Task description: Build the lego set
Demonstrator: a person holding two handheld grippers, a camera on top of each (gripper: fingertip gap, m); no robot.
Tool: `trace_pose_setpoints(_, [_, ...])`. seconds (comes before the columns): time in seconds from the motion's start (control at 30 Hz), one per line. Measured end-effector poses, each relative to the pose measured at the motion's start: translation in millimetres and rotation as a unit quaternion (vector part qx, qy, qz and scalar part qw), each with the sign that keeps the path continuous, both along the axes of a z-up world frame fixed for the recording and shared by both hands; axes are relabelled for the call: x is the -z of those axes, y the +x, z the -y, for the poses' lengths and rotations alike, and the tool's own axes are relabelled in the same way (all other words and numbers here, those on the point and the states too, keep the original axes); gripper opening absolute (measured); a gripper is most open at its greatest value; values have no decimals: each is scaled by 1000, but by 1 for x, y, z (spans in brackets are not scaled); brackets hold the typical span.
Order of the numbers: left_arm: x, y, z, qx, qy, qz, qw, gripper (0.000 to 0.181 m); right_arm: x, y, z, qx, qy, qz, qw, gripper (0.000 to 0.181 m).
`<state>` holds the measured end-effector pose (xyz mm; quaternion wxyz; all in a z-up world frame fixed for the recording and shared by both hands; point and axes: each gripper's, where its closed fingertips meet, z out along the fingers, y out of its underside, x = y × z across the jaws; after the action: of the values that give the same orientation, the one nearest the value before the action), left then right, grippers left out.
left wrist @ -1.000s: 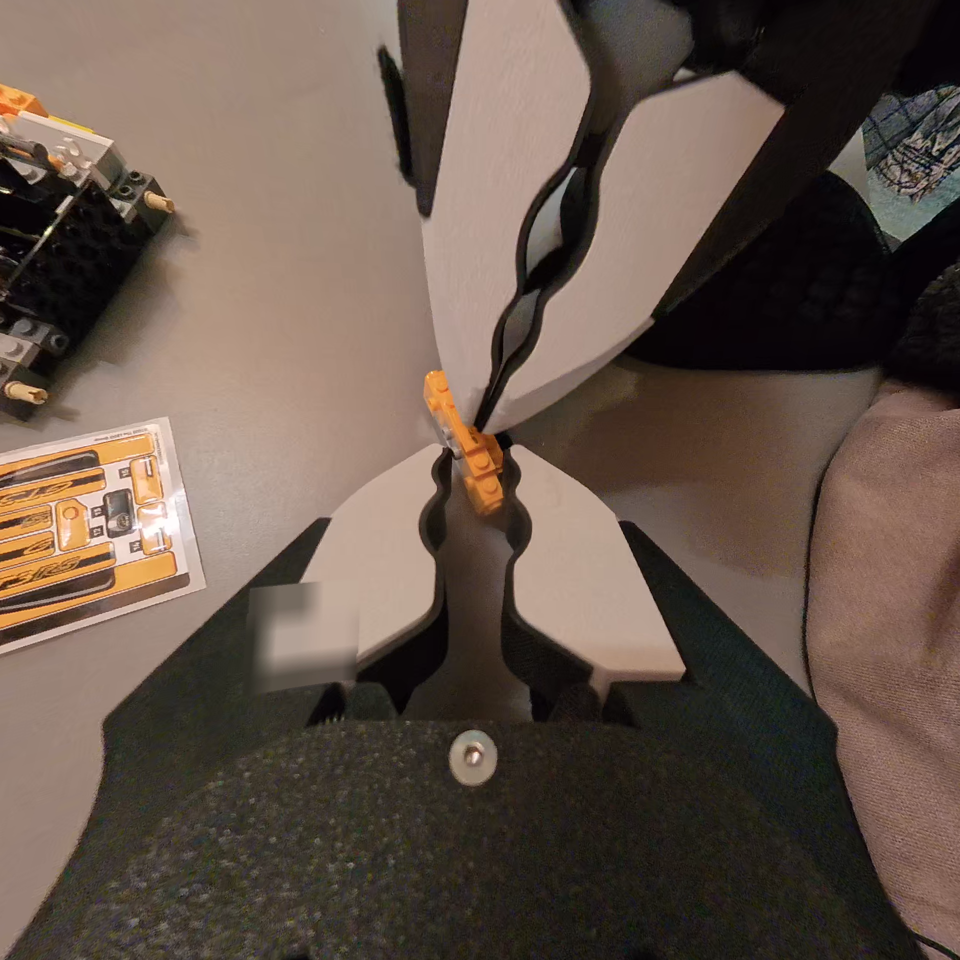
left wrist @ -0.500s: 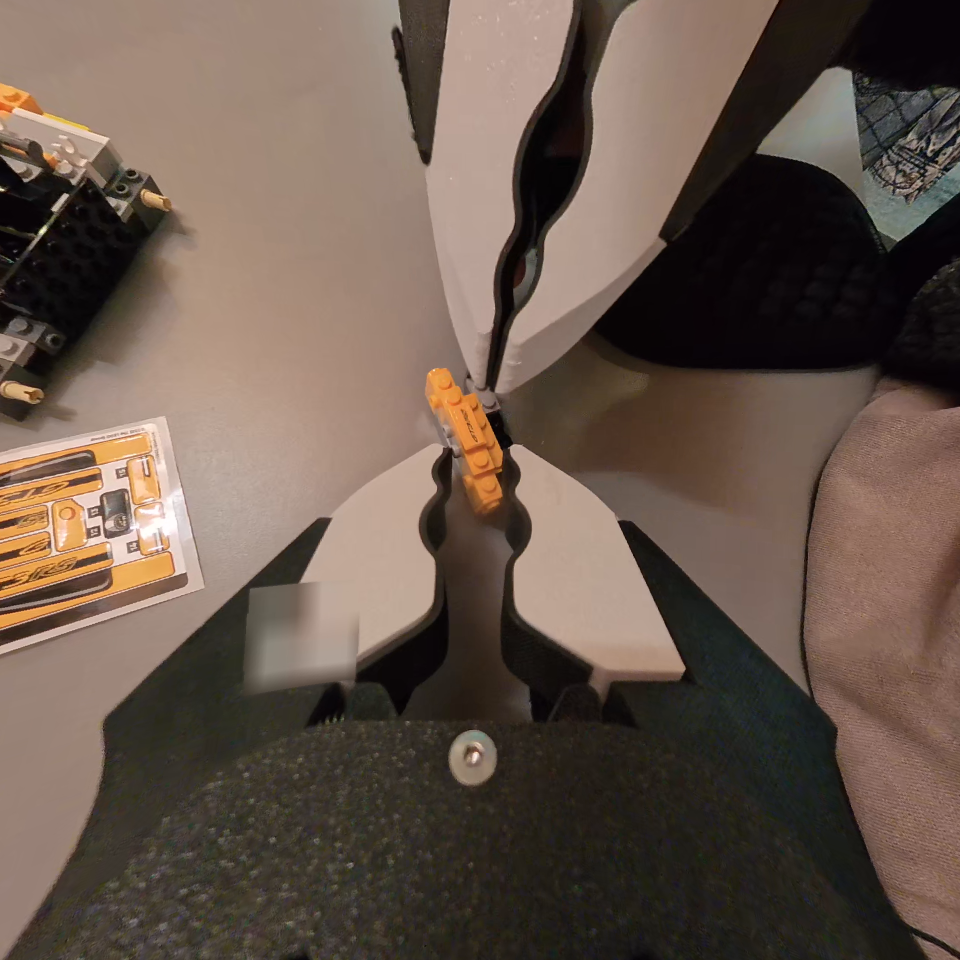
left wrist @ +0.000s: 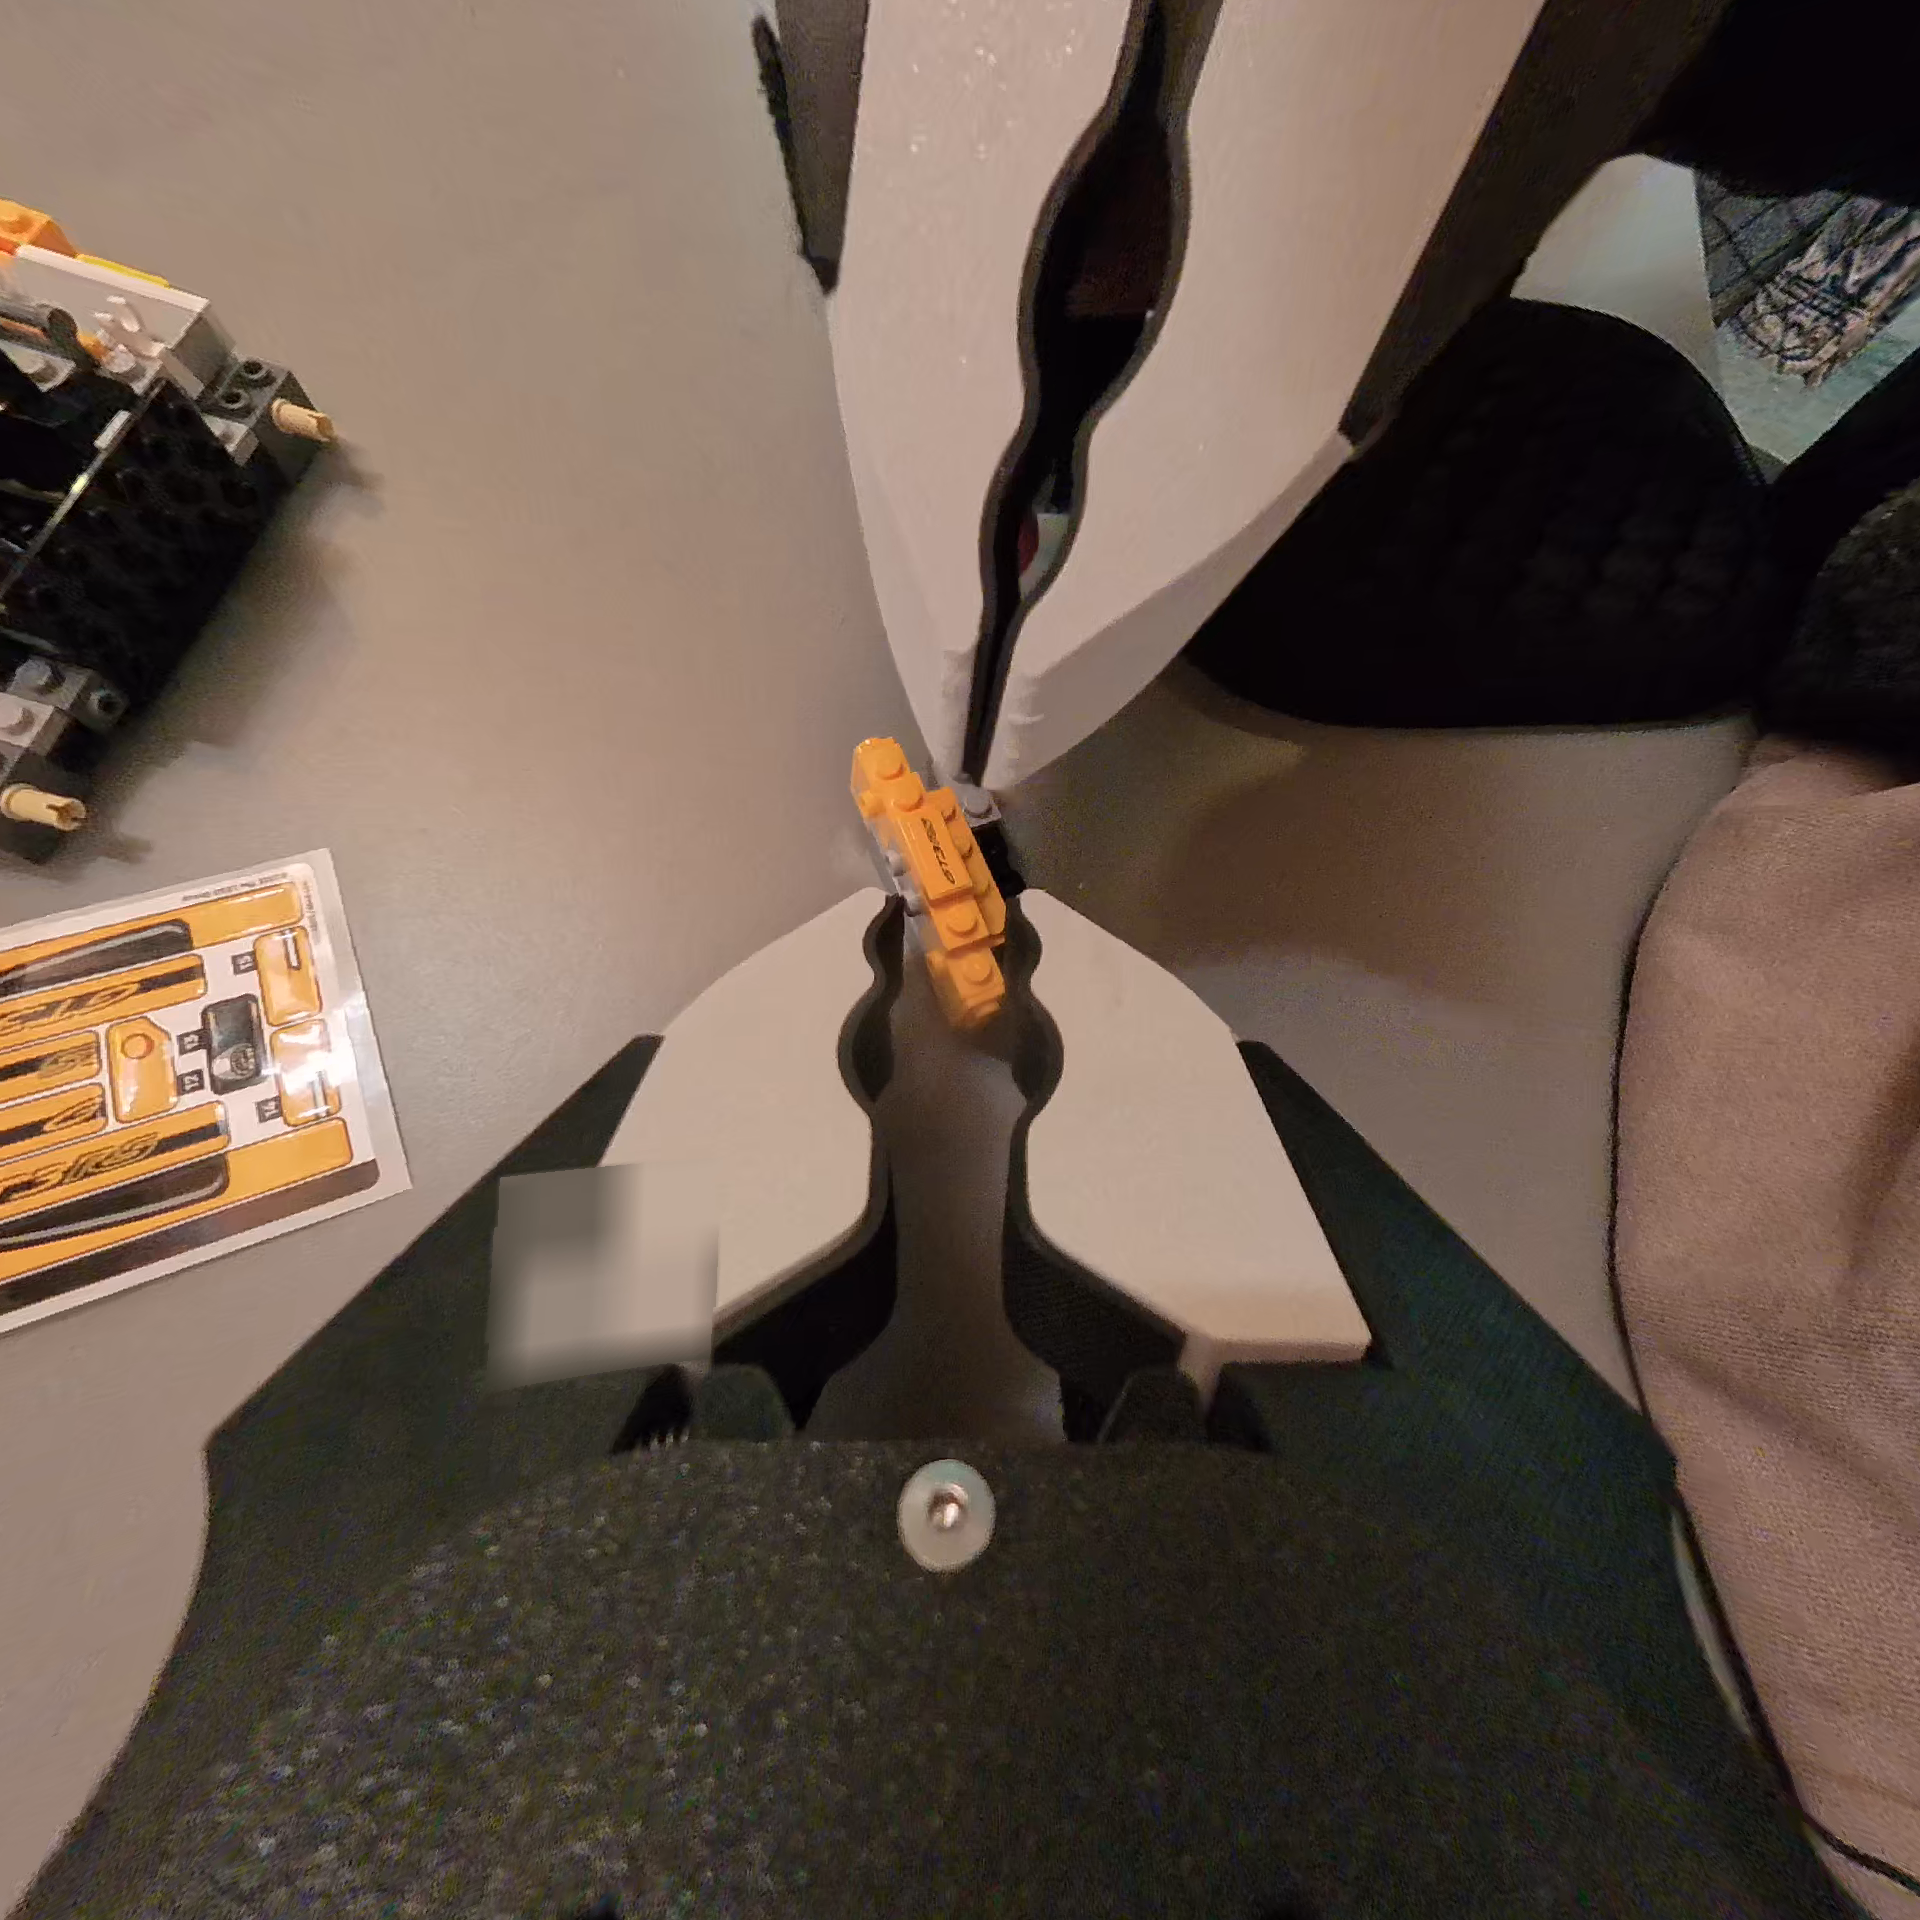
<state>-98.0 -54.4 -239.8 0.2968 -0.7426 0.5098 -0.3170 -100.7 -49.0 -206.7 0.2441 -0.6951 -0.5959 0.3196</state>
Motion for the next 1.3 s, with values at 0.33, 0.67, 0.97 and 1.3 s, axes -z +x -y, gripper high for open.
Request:
trace_pose_setpoints(0.33, [0, 1, 2, 14, 13, -2, 1000, 18, 19, -8, 2, -11, 38, 32, 999, 0])
trace_pose_setpoints(0.67, [0, 2, 3, 16, 8, -1, 1000, 16, 20, -3, 7, -55, 109, 50, 991, 0])
trace_pose_setpoints(0.97, [0, 1, 2, 14, 6, -1, 1000, 15, 14, 7, -4, -12, 77, 32, 996, 0])
trace_pose_setpoints(1.3, [0, 1, 2, 13, 4, -1, 1000, 15, 21, 8, -1, -20, 78, 56, 995, 0])
